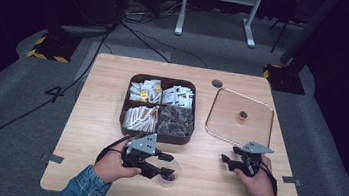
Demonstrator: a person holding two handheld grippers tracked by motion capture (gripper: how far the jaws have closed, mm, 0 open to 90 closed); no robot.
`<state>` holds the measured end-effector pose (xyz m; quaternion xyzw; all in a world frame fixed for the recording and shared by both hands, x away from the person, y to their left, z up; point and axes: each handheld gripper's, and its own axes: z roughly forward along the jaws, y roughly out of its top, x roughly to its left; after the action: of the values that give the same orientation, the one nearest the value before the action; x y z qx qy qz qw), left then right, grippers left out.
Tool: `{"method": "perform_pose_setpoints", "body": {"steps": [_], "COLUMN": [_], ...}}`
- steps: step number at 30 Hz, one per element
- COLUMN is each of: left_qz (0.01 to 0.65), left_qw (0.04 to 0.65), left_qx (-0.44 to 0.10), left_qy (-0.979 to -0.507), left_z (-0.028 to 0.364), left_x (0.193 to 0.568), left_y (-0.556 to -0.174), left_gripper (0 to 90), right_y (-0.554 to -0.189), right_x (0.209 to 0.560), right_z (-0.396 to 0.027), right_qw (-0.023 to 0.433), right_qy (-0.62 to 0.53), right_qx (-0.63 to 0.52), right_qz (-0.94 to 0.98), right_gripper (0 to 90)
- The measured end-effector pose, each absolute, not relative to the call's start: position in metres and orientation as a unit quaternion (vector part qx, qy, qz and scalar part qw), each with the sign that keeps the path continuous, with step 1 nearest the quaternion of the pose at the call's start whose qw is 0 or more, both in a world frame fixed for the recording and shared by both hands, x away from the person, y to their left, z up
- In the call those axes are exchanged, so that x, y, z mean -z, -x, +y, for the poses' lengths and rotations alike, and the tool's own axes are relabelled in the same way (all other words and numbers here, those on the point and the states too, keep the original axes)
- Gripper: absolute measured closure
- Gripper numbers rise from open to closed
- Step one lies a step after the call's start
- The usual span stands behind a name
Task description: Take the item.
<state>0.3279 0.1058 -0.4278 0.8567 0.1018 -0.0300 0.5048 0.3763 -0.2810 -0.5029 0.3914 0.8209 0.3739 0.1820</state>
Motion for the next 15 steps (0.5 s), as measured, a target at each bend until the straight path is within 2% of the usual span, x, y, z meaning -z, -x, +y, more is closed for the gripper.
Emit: {"method": "perform_pose_setpoints", "body": {"steps": [4, 15], "left_qz": [0.113, 0.153], "left_qw": [0.516, 0.543], "left_qx": [0.018, -0.01], "left_qy": [-0.849, -0.825], "left_z": [0.111, 0.124], "left_x": [0.426, 0.418], "left_y": [-0.33, -0.333], "left_gripper": [48.4, 44.9], "right_y": [-0.376, -0.377], "right_x": [0.503, 0.503], "right_z": [-0.281, -0.28], "right_qw": [0.182, 0.182], "right_qy": [-0.391, -0.39], "right_qx": [-0.374, -0.374], "right_qz": [0.821, 0.821], "right_gripper": [37.9, 37.6]}}
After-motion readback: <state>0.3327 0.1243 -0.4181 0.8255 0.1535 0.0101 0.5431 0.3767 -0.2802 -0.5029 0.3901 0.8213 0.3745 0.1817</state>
